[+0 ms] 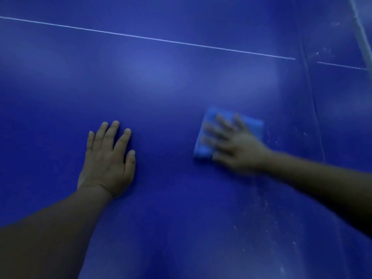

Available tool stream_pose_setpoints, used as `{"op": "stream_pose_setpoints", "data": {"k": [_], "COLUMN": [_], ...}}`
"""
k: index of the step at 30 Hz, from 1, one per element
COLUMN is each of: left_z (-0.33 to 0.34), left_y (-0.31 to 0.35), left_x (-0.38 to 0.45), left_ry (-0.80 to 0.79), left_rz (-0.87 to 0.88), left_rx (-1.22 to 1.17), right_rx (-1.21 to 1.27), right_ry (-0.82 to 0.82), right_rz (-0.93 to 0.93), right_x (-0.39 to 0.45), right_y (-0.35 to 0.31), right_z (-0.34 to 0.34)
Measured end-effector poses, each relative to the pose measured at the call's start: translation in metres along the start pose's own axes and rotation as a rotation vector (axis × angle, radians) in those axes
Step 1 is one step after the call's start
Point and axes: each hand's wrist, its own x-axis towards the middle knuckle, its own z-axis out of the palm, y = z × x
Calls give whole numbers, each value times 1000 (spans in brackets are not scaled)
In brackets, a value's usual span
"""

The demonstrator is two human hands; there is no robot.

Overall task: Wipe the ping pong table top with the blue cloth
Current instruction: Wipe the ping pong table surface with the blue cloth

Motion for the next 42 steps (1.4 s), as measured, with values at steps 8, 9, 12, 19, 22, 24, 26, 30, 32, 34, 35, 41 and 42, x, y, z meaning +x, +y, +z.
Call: {"op": "stream_pose_setpoints", "data": {"k": [8,9,12,19,22,24,26,30,32,34,35,41,42], "left_z": [2,3,4,-5,-1,1,3,2,2,2,2,1,1], "left_y": [-2,-2,0,5,8,6,4,-5,-6,-7,-7,-8,-7], "left_x": [-2,-2,-2,-41,-100,-140,-178,-227,-237,-241,-241,-241,-242], "left_ry": [25,27,3,12,-15,-41,-62,-115,-141,-146,-146,-162,-167], "left_rz": [28,28,21,51,178,230,280,320,311,306,308,298,300], "left_rx": [37,57,120,112,39,20,35,69,80,78,73,34,30], "right_rx": [55,54,37,89,48,45,30,-23,56,117,125,37,35], "right_ry": [103,81,-62,7,61,47,-51,-67,-1,42,35,-37,-85], "right_rz": [424,251,-183,611,497,246,-41,-79,331,656,730,-72,-175], "right_x": [-30,-57,-103,-33,-75,-137,-196,-172,-127,-89,-79,-187,-205], "right_y": [-57,-93,-121,-30,-95,-164,-204,-150,-116,-104,-113,-270,-269], "right_z": [12,22,20,-5,16,32,38,23,16,10,11,48,46]}}
